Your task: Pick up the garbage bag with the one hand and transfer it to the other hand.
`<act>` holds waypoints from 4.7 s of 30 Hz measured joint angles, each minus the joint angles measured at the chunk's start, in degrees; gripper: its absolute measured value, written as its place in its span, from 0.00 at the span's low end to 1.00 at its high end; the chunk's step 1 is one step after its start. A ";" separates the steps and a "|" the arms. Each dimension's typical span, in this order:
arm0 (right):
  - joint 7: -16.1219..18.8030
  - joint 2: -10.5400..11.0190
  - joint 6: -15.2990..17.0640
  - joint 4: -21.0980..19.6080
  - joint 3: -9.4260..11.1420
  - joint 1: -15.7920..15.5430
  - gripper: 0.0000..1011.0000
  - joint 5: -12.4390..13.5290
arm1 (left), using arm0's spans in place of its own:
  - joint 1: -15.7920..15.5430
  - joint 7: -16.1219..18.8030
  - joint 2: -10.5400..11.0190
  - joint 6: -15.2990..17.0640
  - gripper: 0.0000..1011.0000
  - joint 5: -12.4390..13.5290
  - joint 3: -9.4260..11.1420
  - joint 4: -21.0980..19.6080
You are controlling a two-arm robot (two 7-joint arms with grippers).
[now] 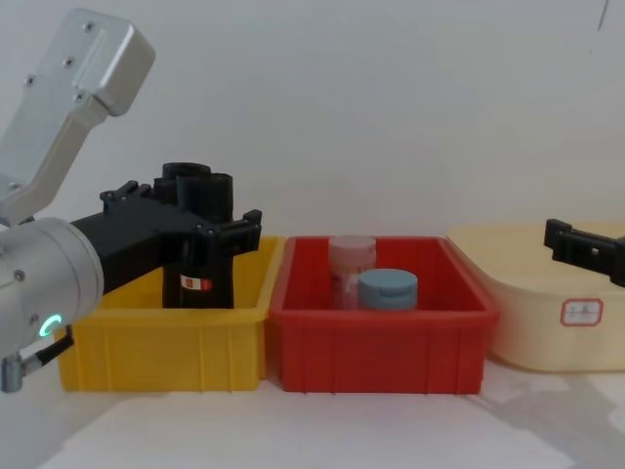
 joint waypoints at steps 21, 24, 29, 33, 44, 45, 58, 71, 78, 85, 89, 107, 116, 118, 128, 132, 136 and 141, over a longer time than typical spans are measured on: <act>0.00 0.00 0.00 0.00 0.00 0.00 0.99 0.00 | 0.00 -0.01 -0.02 0.00 0.99 0.00 -0.02 0.00; 0.00 0.00 0.00 0.00 0.00 0.00 0.99 0.00 | -0.02 -0.01 -0.07 -0.12 0.99 0.05 -0.13 0.00; 0.00 0.00 0.00 0.00 0.00 0.00 0.99 0.00 | 0.04 0.14 -0.17 -0.66 0.99 0.19 -0.53 -0.05; 0.00 0.00 0.00 0.00 0.00 0.00 0.99 0.00 | 0.54 0.55 -0.23 -0.95 0.99 0.27 -1.01 -0.40; 0.00 0.00 0.00 0.00 0.00 0.00 0.99 0.00 | 2.32 1.72 -0.36 -1.10 0.99 0.18 -2.84 -1.11; 0.00 0.00 0.00 0.00 0.00 0.00 0.99 0.00 | 2.33 1.73 -0.41 -1.10 0.99 0.10 -2.95 -1.02; 0.00 0.00 0.00 0.00 0.00 0.00 0.99 0.00 | -0.02 -0.31 -1.97 -2.28 0.99 -1.28 -3.92 3.74; 0.00 0.00 0.00 0.00 0.00 0.00 0.99 0.00 | -5.50 -4.64 -4.77 -4.61 0.99 -2.49 -3.54 12.11; 0.00 0.00 0.00 0.00 0.00 0.00 0.99 0.00 | -8.00 -6.44 -6.49 -5.92 0.97 -3.14 -3.46 16.56; 0.00 0.00 0.00 0.00 0.00 0.00 0.99 0.00 | -9.93 -7.84 -8.01 -7.14 0.81 -3.75 -3.55 20.46; 0.00 0.00 0.00 0.00 0.00 0.00 0.99 0.00 | -10.70 -8.52 -8.74 -7.81 0.70 -3.97 -3.62 22.21; 0.00 0.00 0.00 0.00 0.00 0.00 0.99 0.00 | -13.58 -11.36 -9.10 -7.61 0.45 -2.95 -3.34 22.97; 0.00 0.00 0.00 0.00 0.00 0.00 0.99 0.00 | -16.80 -14.93 -7.70 -5.68 0.45 -2.00 -2.74 19.18; 0.00 0.00 0.00 0.00 0.00 0.00 0.99 0.00 | -17.59 -15.69 -7.55 -5.42 0.45 -1.97 -2.60 18.62; 0.00 0.00 0.00 0.00 0.00 0.00 0.99 0.00 | -23.41 -22.47 -8.04 -4.49 0.45 -2.77 -1.09 18.15; 0.00 0.00 0.00 0.00 0.00 0.00 0.99 0.00 | -25.55 -24.83 -9.02 -4.57 0.45 -3.53 -0.23 19.66; 0.00 0.00 0.00 0.00 0.00 0.00 0.99 0.00 | -27.96 -27.97 -10.75 -5.20 0.45 -4.83 0.88 22.51; 0.00 0.00 0.00 0.00 0.00 0.00 0.99 0.00 | -30.17 -30.92 -12.98 -6.07 0.45 -6.21 2.04 26.30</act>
